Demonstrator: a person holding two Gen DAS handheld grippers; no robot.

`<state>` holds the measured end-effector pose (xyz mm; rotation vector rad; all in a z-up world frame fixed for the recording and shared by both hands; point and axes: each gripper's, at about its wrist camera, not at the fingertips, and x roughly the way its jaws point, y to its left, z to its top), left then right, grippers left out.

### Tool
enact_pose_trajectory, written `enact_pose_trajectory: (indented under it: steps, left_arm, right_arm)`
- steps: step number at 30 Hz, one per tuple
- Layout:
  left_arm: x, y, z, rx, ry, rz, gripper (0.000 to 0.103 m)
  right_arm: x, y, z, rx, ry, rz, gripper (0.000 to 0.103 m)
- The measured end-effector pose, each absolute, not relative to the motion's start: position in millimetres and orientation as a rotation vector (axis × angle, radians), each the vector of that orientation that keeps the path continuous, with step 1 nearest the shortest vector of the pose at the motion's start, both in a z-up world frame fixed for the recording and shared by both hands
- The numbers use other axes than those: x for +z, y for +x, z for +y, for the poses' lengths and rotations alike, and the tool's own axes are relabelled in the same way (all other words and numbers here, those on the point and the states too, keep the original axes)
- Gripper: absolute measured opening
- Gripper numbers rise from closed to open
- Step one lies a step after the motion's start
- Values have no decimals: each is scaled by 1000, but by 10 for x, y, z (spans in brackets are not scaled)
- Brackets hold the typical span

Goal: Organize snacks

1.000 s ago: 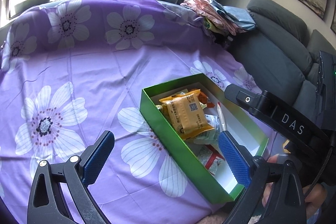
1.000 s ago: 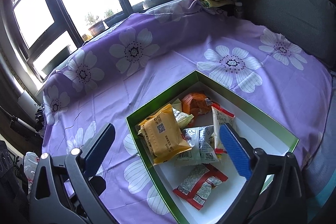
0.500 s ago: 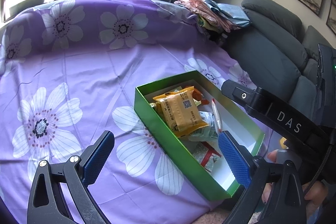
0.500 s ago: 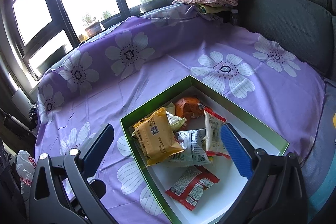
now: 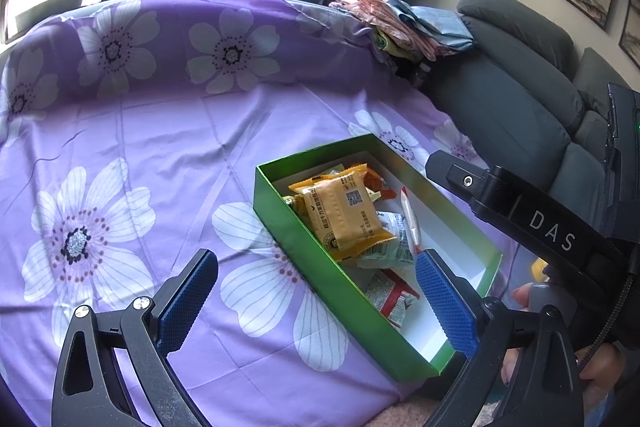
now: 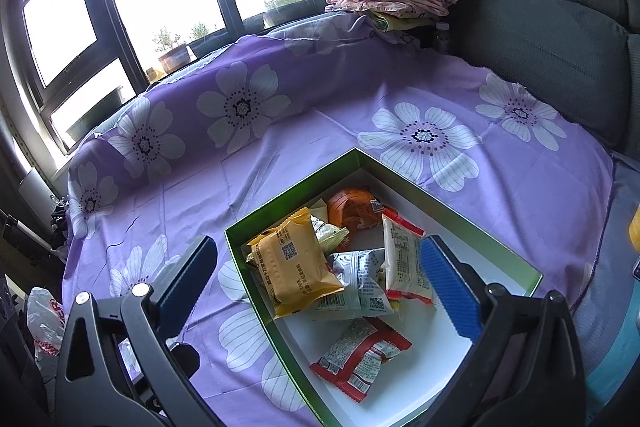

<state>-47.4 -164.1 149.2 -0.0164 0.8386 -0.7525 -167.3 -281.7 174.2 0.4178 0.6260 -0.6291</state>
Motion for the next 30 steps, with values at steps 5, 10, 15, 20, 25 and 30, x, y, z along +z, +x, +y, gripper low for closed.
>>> enact_pose_trajectory:
  steps: [5,10,15,20,25,30]
  left_arm:
    - [1491,-478,-1645,-750,-18,840,99]
    - [1497,-476,-1643,-751,-17,840,99]
    - [1497,-481,-1648,-749,-17,839,99]
    - [1509,-483,-1654,-752,-16,838,99]
    - [1517,-486,-1666,-757,-13,839,99]
    - [1518,-501,-1677,-767,-10,839,99]
  right_arm:
    - [1743,-1673,-2816,-629,417,626,102]
    - [1748,-1678,-2818,-634,415,626,102]
    - [1752,-1684,-2822,-639,413,626,102]
    - [1757,-1687,-2817,-647,413,627,102]
    - [1756,-1688,-2814,-662,407,629,102]
    - [1759,-1699,-2813,-675,402,634,102]
